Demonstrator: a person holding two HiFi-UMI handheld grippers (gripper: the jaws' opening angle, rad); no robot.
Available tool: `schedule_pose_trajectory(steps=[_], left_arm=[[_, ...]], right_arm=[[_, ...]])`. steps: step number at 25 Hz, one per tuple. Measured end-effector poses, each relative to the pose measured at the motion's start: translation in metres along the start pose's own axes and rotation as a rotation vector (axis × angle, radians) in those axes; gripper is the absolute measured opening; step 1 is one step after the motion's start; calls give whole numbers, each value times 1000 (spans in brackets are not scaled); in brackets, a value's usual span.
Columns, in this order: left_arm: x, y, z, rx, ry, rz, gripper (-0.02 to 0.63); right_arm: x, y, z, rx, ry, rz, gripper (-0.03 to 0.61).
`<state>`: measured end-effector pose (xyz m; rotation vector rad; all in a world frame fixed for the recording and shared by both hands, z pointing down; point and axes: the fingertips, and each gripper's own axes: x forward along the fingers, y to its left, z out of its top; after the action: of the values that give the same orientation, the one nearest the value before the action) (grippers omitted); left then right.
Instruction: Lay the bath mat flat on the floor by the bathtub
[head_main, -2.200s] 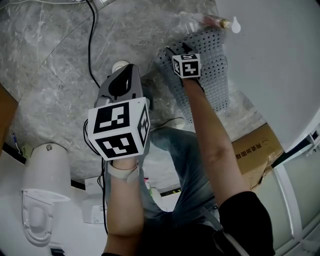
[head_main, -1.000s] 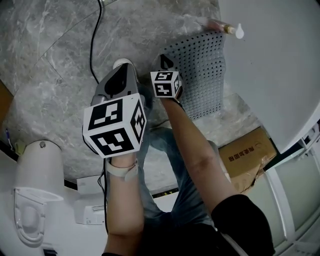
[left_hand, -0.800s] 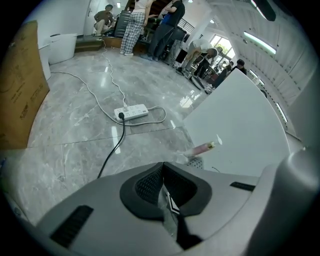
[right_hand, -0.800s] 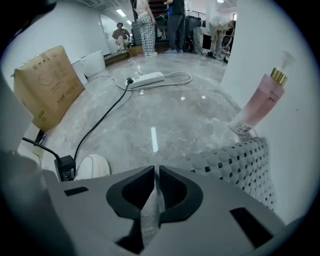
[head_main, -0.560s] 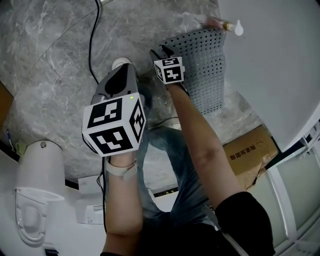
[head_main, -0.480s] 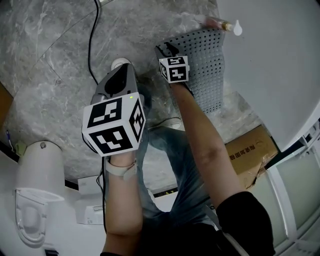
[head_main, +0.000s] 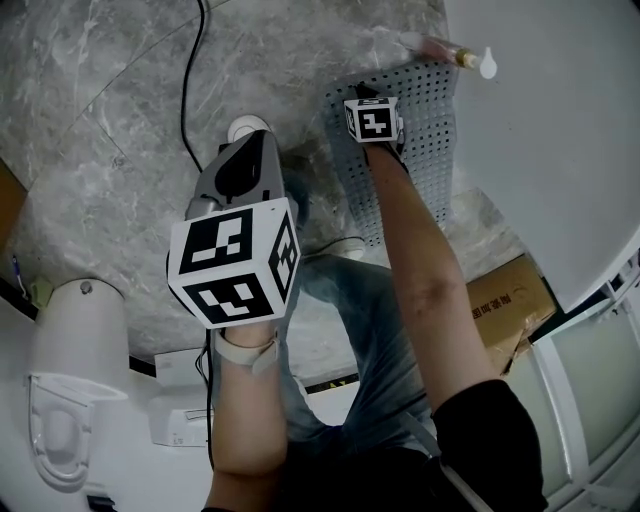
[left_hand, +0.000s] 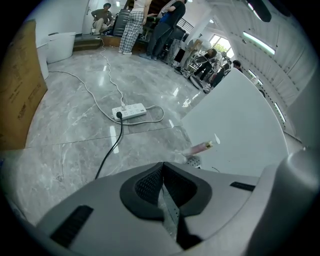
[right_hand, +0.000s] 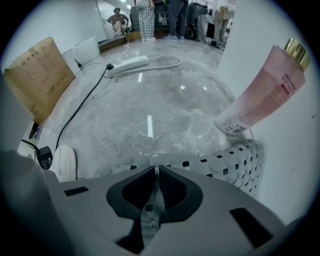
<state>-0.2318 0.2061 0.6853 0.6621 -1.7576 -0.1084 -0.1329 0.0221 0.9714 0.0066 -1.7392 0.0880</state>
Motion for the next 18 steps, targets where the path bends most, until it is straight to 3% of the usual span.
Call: schedule_pose_trajectory(steps=[5, 13, 18], left_arm=[[-3, 2, 7, 29, -14, 5, 18], [-5, 3, 12, 24, -29, 6, 18], [-3, -8, 11, 34, -30, -4, 18]], right_arm=[[19, 0, -13, 104, -22, 22, 51], [12, 0, -9, 114, -89, 32, 46], [-13, -60, -22, 186, -129, -112, 46]])
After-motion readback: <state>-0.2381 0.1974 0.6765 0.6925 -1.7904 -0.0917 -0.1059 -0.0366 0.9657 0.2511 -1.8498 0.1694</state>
